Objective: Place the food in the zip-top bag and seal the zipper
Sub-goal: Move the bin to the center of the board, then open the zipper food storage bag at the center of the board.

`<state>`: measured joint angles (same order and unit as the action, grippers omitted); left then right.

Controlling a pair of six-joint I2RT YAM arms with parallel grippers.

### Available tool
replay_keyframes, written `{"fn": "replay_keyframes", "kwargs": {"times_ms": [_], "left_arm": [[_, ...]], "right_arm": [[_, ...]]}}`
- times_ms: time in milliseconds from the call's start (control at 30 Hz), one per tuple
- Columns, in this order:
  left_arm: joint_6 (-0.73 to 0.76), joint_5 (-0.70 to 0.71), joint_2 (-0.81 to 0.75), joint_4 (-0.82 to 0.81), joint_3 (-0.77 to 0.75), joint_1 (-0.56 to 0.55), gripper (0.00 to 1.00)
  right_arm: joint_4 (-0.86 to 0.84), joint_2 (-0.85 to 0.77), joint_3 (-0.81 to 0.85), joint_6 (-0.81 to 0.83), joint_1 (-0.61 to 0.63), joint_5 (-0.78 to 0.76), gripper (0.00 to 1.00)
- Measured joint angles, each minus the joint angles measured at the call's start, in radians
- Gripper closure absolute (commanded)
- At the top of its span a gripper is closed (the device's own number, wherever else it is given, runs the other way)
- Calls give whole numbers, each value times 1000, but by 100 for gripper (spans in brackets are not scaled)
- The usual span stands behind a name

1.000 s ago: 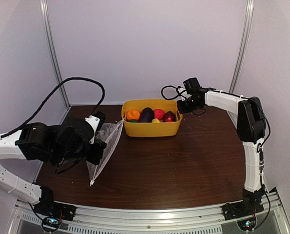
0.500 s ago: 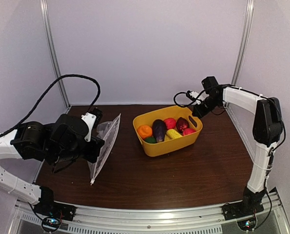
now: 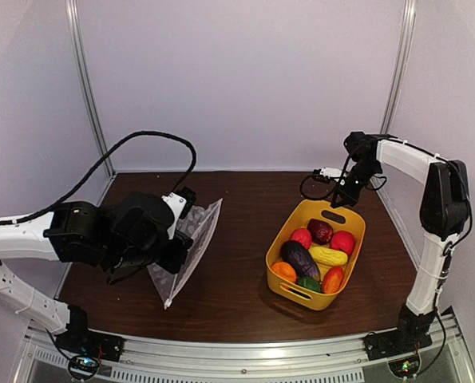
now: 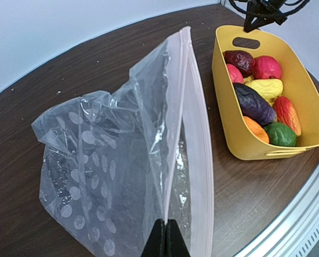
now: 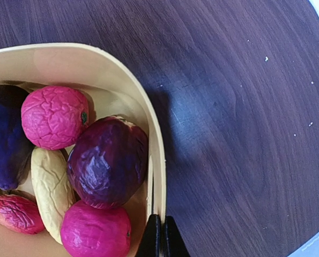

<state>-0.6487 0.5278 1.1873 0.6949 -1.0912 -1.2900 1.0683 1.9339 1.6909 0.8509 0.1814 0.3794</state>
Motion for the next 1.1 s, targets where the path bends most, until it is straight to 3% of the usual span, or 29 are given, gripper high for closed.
{"fn": "replay_keyframes", "kwargs": {"times_ms": [133, 300, 367, 467, 533, 600, 700, 800, 867, 967, 1100], "left_arm": [[16, -31, 43, -30, -3, 0, 100], [55, -47, 106, -77, -32, 0, 100], [70, -47, 137, -83, -61, 0, 100], [92, -46, 190, -100, -114, 0, 100], [98, -42, 214, -106, -136, 0, 100], [99, -29, 233, -119, -150, 0, 100], [93, 9, 253, -156, -155, 2, 100], [73, 54, 282, -245, -156, 8, 100], [57, 82, 313, -304, -163, 17, 100], [36, 118, 389, -374, -205, 37, 100], [11, 154, 481, -428, -296, 53, 100]], "right_arm": [[19, 27, 41, 44, -4, 3, 94], [-4, 57, 89, 19, 44, 14, 61], [-13, 60, 108, -22, 63, 13, 53], [-31, 50, 144, -118, 79, 2, 49], [-56, 3, 143, -197, 68, -6, 46], [-99, -90, 100, -279, 56, -5, 34], [-248, -364, -83, -442, 41, 55, 21], [-436, -619, -255, -624, 60, 168, 20], [-533, -701, -322, -719, 89, 232, 24], [-629, -706, -367, -824, 150, 296, 28], [-691, -618, -432, -938, 219, 334, 27]]}}
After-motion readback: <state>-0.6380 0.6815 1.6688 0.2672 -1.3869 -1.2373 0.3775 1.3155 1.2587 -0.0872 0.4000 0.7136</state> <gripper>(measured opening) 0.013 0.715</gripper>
